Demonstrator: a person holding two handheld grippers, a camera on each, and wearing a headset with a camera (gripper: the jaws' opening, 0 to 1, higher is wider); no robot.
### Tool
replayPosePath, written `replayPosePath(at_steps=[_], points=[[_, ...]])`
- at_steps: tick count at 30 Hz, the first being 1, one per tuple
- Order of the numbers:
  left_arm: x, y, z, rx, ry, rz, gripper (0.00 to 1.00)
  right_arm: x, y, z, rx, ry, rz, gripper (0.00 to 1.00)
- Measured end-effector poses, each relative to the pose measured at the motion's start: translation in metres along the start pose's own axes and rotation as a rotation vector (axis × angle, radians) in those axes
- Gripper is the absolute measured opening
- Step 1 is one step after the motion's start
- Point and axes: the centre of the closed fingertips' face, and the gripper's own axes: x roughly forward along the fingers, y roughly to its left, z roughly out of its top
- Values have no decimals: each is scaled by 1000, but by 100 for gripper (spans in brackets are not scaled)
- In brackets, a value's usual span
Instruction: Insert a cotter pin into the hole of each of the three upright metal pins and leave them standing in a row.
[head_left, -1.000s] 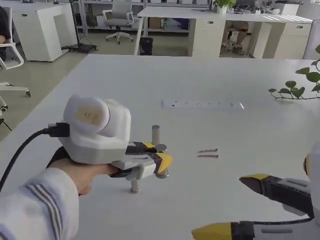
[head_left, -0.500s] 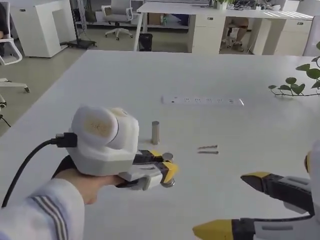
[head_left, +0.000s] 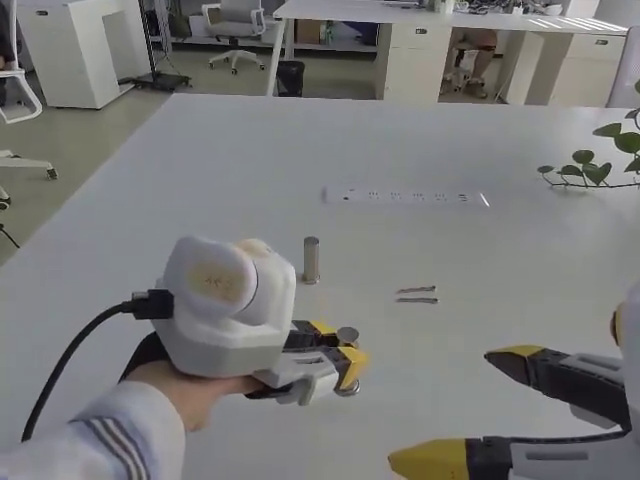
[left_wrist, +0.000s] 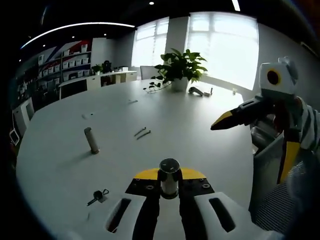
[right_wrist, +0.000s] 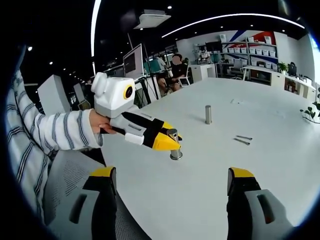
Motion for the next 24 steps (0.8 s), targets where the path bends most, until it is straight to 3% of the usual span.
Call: replayPosePath(at_steps=[11,24], points=[[7,-6,-18,18,39,-11,9,2,-1,-3,10,8,-1,91],[11,-8,-26,17,46,-9,9,1,-4,-4,8,18,-9,90]])
